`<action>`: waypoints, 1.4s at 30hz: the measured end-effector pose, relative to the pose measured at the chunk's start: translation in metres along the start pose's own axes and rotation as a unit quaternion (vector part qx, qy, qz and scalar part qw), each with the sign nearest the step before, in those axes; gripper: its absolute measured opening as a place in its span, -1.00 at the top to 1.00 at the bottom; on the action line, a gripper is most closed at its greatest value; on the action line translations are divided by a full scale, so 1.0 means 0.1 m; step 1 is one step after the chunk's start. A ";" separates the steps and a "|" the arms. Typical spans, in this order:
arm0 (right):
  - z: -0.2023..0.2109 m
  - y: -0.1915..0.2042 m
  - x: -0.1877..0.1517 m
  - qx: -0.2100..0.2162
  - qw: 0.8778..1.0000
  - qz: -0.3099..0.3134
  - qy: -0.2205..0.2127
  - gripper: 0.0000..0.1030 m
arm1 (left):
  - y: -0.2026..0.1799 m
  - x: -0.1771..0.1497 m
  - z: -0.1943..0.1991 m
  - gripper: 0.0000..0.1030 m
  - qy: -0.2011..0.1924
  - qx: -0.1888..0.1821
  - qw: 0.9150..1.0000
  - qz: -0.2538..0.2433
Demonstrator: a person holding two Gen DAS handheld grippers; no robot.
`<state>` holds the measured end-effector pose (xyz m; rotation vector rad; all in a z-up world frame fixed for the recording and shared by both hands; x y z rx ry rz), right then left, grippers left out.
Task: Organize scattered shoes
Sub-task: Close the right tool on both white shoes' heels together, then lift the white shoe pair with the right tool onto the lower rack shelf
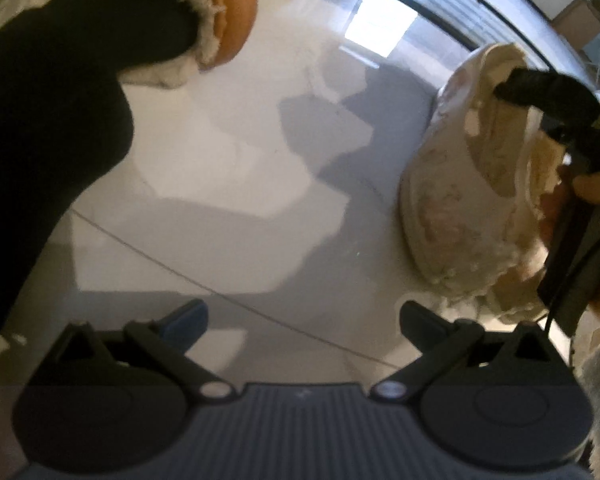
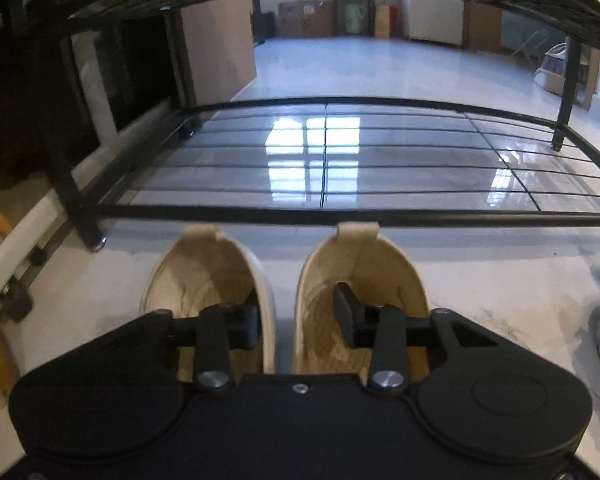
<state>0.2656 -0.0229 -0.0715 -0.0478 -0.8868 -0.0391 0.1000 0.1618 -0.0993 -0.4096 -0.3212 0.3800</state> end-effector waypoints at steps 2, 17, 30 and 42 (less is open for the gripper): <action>-0.01 0.06 0.00 -0.001 1.000 0.009 -0.011 0.83 | 0.04 0.00 -0.02 -0.99 0.004 -0.005 1.000 0.011; 0.70 0.41 0.24 0.029 0.983 -0.007 -0.179 0.83 | -0.02 -0.01 0.17 -0.99 -0.052 0.037 0.997 -0.047; -0.15 1.16 1.37 0.008 0.979 0.004 -0.202 0.83 | 0.01 -0.01 0.22 -0.99 -0.054 0.020 0.998 -0.024; -0.84 1.50 1.58 -0.036 0.980 0.000 -0.193 0.82 | 0.13 0.01 0.30 -0.99 -0.057 0.006 0.998 0.009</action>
Point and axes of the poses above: each gripper's, at about its wrist camera, not at the fingertips, and z roughly against the way its jaws point, y to its left, x to its top, the point moved 3 cm from there along -z, roughly the way its jaws point, and after that the axes turned 10 degrees about -x, right-handed, at the moved point
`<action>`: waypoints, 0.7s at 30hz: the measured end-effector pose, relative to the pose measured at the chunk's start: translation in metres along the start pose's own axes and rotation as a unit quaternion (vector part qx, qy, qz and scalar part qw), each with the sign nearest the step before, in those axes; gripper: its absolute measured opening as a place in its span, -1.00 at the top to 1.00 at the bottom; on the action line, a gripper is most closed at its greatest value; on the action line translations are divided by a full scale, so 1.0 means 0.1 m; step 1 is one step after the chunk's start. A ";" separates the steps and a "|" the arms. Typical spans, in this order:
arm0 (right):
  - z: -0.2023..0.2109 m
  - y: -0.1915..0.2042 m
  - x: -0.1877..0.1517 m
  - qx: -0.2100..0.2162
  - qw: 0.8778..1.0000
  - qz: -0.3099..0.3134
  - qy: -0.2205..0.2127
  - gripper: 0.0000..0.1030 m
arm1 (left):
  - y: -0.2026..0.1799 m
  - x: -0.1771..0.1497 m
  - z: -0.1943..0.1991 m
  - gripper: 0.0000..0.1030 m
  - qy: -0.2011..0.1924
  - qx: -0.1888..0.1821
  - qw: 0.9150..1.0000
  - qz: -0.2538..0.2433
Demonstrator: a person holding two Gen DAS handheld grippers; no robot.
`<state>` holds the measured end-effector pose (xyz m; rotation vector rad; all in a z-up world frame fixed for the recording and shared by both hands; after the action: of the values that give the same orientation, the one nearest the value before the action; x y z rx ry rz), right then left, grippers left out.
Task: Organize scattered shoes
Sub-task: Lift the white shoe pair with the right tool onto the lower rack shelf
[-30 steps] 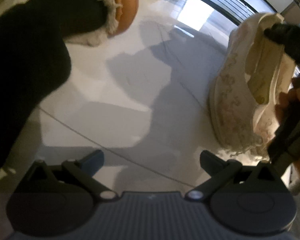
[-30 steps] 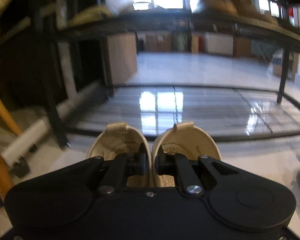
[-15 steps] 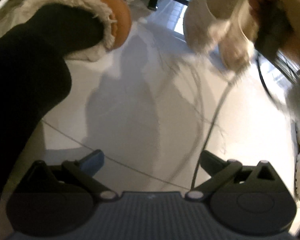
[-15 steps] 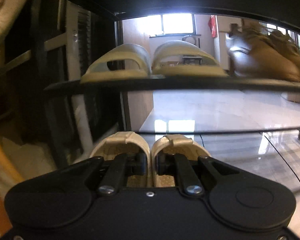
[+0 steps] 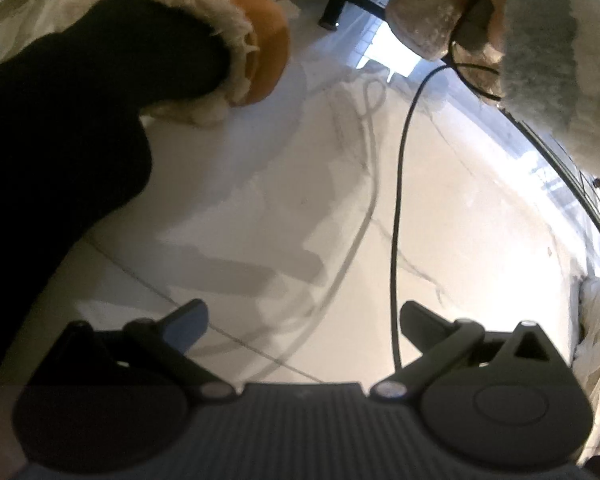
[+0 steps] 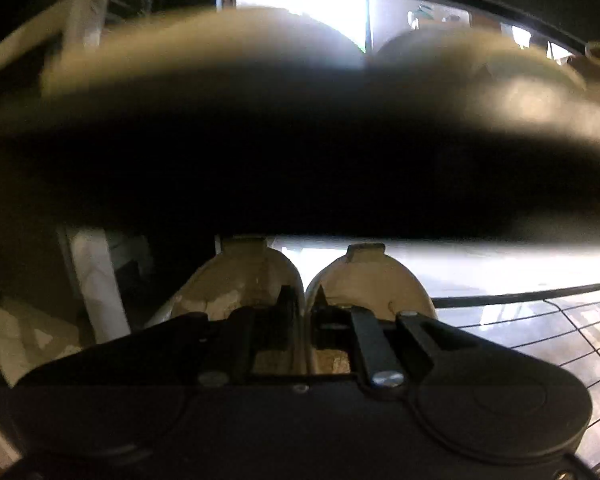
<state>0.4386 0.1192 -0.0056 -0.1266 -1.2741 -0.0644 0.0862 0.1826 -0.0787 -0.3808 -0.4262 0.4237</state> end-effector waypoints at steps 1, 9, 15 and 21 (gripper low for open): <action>-0.03 0.00 -0.02 -0.004 1.000 -0.006 0.005 0.80 | 0.01 0.00 0.00 -0.99 0.001 0.000 1.000 0.004; 0.05 -0.20 -0.02 0.021 0.999 -0.037 0.032 0.46 | 0.06 -0.03 0.03 -0.99 0.003 -0.001 1.000 0.010; 0.57 -0.62 0.02 0.077 0.994 -0.060 0.045 -0.18 | 0.06 -0.09 0.07 -0.99 0.007 -0.007 1.000 0.007; 1.06 -1.03 -0.17 0.091 0.994 -0.041 0.052 -0.62 | 0.07 -0.15 0.11 -0.99 0.006 -0.009 1.000 -0.001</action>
<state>0.3206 0.0302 0.0145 0.0855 -1.1746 -0.0253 0.0668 0.1845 -0.0768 -0.4007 -0.4190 0.4165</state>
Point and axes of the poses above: each gripper's, at about its wrist camera, not at the fingertips, and z roughly against the way its jaws point, y to its left, x to its top, the point moved 3 cm from there along -z, roughly the way its jaws point, and after that the axes turned 10 degrees about -x, right-handed, at the moved point
